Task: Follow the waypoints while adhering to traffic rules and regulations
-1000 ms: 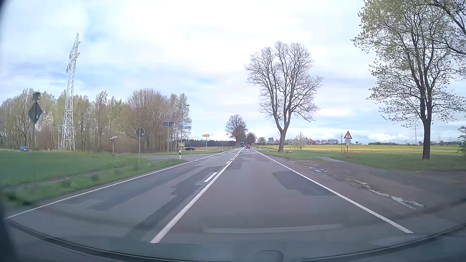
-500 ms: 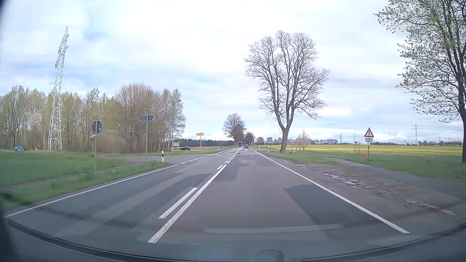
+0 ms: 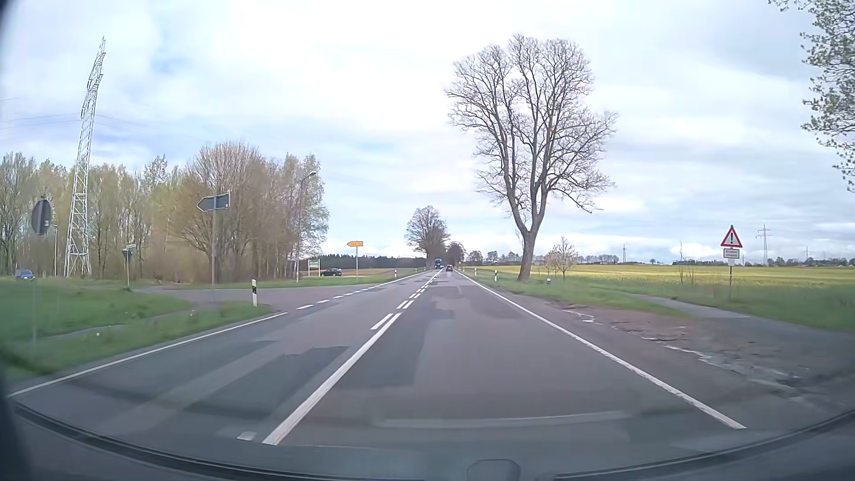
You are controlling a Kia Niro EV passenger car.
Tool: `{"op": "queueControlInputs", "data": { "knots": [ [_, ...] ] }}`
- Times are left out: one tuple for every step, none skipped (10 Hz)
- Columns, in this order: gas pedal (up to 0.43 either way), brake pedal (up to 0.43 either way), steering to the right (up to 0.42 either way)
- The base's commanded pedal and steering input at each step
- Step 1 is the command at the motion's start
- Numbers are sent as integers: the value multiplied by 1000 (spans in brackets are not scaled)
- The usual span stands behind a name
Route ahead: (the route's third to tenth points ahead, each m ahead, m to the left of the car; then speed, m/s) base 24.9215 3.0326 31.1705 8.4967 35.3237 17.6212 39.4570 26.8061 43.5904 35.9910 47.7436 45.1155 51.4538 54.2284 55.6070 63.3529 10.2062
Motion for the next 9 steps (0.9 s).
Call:
{"op": "queueControlInputs", "data": {
  "knots": [
    [0, 195, 4],
    [0, 195, 3],
    [0, 183, 2],
    [0, 177, 2],
    [0, 171, 2],
    [0, 146, 0],
    [0, 79, -2],
    [0, 18, -4],
    [0, 6, -7]
  ]
}}
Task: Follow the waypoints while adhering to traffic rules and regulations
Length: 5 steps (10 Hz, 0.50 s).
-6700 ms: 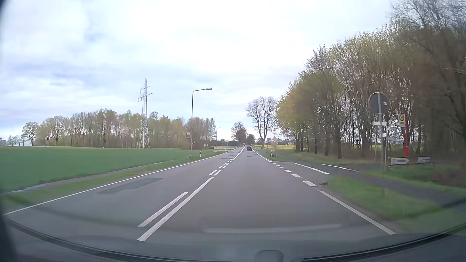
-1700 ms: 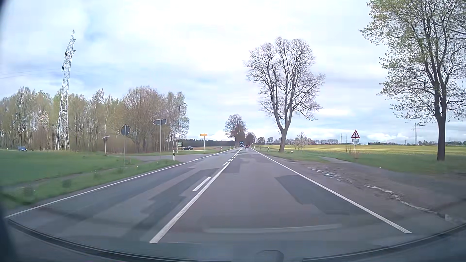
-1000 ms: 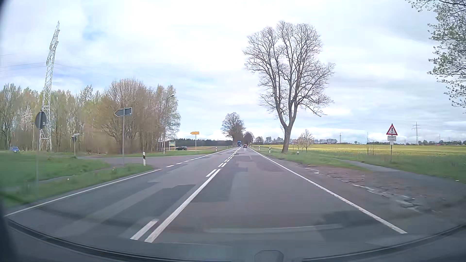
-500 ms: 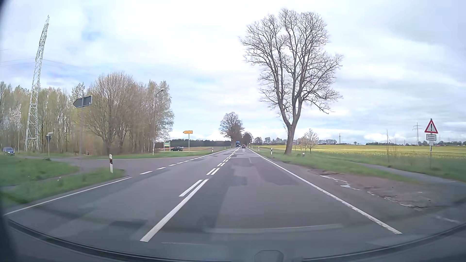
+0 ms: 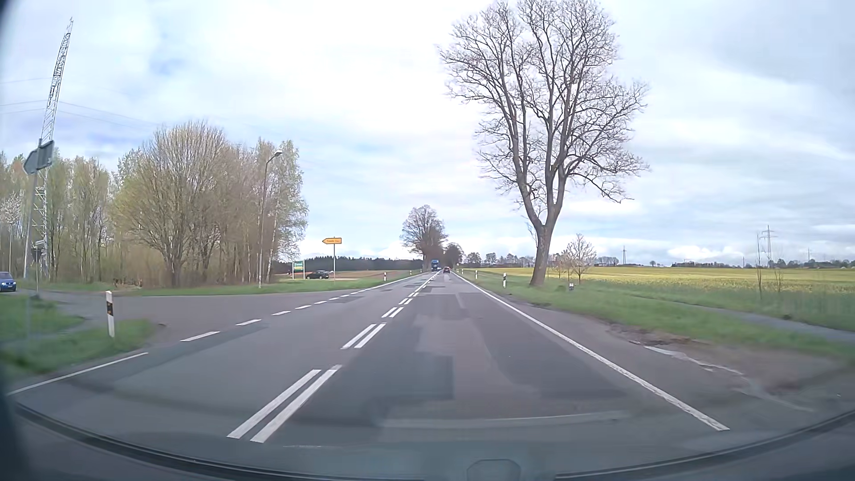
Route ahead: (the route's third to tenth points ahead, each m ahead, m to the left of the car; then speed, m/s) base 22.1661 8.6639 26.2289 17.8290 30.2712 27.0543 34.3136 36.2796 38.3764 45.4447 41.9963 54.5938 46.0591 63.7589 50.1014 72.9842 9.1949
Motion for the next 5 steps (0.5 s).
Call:
{"op": "queueControlInputs", "data": {
  "knots": [
    [0, 6, -11],
    [0, 0, -15],
    [0, 6, -20],
    [0, 0, -26],
    [0, 6, -35]
  ]
}}
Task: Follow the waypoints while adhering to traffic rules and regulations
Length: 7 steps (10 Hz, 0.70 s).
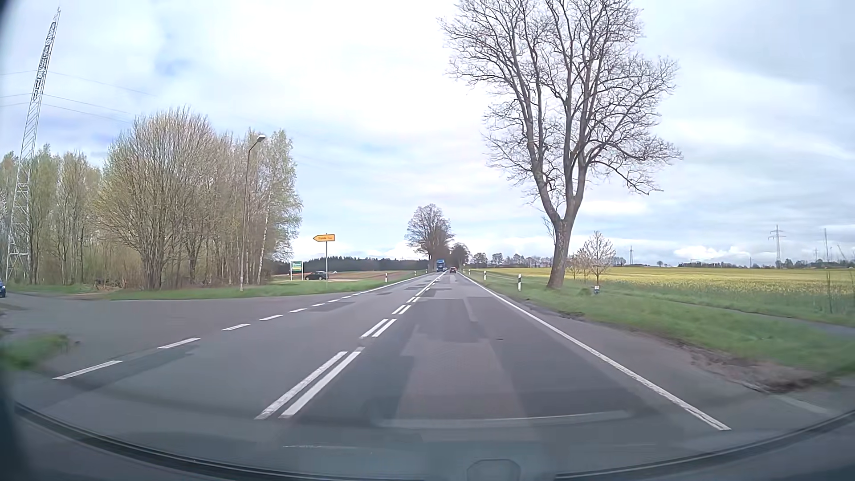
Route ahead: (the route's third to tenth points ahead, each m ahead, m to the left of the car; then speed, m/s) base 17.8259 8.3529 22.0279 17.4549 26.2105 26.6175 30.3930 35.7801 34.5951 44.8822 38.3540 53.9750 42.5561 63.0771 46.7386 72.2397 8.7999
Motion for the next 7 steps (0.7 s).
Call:
{"op": "queueControlInputs", "data": {
  "knots": [
    [0, 0, -47],
    [0, 0, -64],
    [0, 0, -85],
    [0, 0, -111],
    [0, 0, -131],
    [0, 0, -151],
    [0, 0, -170]
  ]
}}
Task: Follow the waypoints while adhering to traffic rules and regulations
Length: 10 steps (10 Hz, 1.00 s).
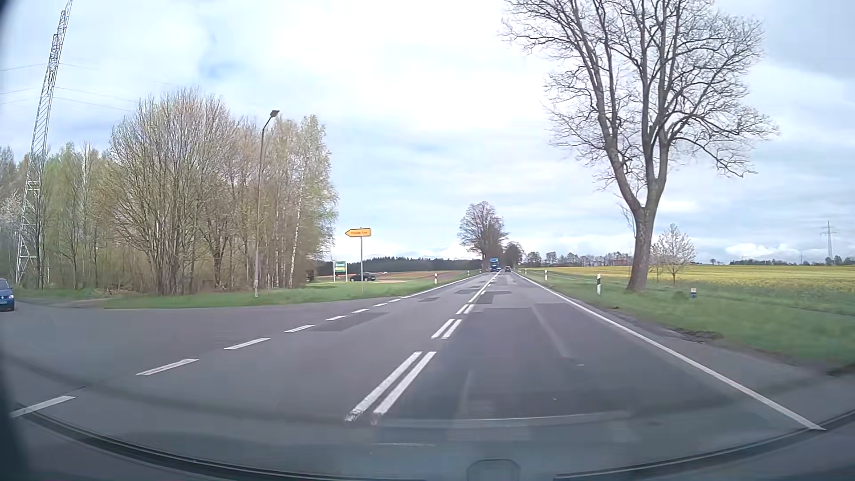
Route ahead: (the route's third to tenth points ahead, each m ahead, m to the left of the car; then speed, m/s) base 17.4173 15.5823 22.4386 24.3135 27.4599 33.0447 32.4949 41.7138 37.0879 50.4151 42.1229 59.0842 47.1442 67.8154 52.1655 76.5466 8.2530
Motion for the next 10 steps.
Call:
{"op": "queueControlInputs", "data": {
  "knots": [
    [0, 0, -193],
    [0, 0, -214],
    [0, 0, -227],
    [0, 0, -240],
    [0, 6, -251],
    [0, 0, -258],
    [0, 0, -265],
    [20, 0, -268],
    [28, 0, -271],
    [28, 0, -273]
  ]
}}
